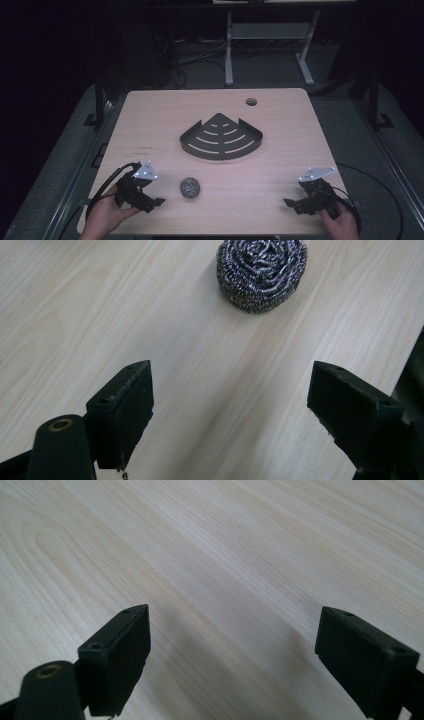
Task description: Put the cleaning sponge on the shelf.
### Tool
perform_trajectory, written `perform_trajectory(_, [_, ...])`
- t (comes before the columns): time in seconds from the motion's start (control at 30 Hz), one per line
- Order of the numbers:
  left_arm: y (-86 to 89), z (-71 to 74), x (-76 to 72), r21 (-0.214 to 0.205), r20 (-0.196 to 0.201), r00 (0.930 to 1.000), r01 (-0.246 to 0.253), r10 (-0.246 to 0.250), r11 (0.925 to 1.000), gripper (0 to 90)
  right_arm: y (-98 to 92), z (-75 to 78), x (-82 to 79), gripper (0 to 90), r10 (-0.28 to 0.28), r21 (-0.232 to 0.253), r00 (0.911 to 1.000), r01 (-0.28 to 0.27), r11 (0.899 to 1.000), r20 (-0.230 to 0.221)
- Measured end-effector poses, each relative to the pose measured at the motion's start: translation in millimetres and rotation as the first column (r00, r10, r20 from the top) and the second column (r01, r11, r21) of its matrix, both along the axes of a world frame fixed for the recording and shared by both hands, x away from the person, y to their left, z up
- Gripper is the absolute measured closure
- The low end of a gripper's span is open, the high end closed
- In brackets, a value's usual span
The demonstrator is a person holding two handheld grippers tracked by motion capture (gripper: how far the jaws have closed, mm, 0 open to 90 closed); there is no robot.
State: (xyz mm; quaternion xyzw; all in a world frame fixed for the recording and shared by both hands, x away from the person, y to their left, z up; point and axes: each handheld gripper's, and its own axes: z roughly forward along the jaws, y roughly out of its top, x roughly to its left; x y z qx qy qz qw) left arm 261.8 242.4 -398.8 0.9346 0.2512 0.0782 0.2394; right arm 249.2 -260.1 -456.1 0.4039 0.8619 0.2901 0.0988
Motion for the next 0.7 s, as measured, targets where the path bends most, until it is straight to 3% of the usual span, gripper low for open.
perform_trajectory(0.7, [-30.8, -5.2, 9.2, 0.010, -0.020, 0.9986, 0.048, -0.048, 0.9988, 18.1, 0.2, -0.1, -0.7, 14.3, 0.001, 0.001, 1.0000, -0.001, 1.000, 0.000])
